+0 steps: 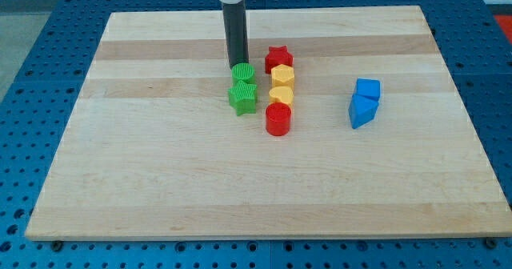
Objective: Slightly move the hexagon to the right
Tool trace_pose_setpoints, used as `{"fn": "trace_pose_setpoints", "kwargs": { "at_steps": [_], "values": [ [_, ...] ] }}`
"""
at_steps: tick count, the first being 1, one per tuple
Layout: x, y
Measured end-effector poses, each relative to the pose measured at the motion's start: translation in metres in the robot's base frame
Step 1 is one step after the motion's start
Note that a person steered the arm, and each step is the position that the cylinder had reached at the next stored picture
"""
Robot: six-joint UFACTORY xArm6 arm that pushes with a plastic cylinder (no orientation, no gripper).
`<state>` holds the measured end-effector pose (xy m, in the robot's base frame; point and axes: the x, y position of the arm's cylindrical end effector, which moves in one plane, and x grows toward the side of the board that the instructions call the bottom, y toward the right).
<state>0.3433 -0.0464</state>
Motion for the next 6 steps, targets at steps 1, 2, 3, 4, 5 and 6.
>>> {"fn": "trace_pose_setpoints", "kwargs": {
  "at_steps": [1,2,3,4,5,6],
  "values": [
    [0.004,0.0],
    [0.015,0.0],
    [0.032,0.0],
    [0.053,0.0],
    [0.077,0.0],
    [0.105,0.0]
  ]
}}
